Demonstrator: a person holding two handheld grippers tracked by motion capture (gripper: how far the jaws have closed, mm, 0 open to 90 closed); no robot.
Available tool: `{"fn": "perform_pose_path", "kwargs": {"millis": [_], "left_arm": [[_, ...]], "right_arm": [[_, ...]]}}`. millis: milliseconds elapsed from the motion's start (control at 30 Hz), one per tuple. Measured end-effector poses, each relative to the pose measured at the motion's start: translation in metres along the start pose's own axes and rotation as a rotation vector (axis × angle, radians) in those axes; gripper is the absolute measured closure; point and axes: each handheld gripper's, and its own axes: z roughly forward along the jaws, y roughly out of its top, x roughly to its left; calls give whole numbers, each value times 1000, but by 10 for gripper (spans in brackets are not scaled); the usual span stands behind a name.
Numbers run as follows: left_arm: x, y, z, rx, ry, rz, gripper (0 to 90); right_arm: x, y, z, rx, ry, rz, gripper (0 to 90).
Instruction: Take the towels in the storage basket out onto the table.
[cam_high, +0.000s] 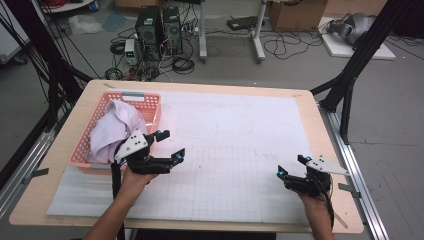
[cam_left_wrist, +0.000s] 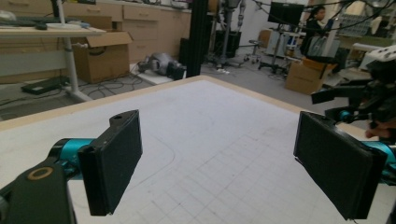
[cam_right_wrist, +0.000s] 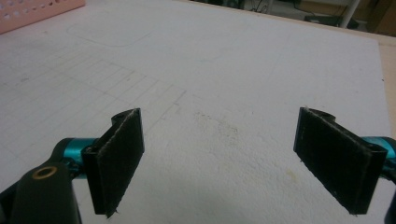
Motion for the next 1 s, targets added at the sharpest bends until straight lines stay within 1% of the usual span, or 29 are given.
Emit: {"fn": "perform_pose_path", "kwargs": {"millis": [100, 167, 233, 267, 300, 367, 500, 533, 633, 733, 800, 900, 933, 1000], "left_arm": [[2, 11, -5, -9, 7, 10, 157], [4, 19, -9, -12, 9, 4, 157], [8, 25, -13, -17, 6, -14, 157], [10, 28, -15, -18, 12, -14, 157], [12, 30, -17, -19, 18, -17, 157], [18, 33, -21, -7, 20, -24, 156], [28, 40, -27, -1, 43, -21, 155], [30, 43, -29, -1, 51, -15, 156], [38, 47, -33, 4, 58, -12, 156], [48, 48, -36, 14, 89, -22, 156], [55, 47, -40, 23, 102, -24, 155], [64, 47, -46, 20, 121, -35, 155], [68, 47, -48, 23, 134, -31, 154], [75, 46, -52, 22, 159, -37, 155]], "right_arm": [[0, 0, 0, -3, 1, -3, 148], [-1, -1, -1, -2, -4, -3, 148], [-2, -1, -1, -3, -5, -7, 148], [-2, -1, -1, 0, -3, 1, 148], [-2, -1, -1, 2, -4, -1, 148], [-2, -2, -2, 0, -5, 1, 148], [-2, -2, -3, -3, -6, -2, 148], [-2, -2, -3, -1, -7, -1, 148], [-1, -2, -3, 1, -5, 4, 148], [0, -2, -3, 2, -5, 2, 148], [0, -2, -4, 2, -5, 0, 148], [-1, -2, -4, 0, -8, -2, 148], [-2, -3, -4, 3, -8, 3, 148], [-2, -3, -4, 2, -8, 0, 148]]}}
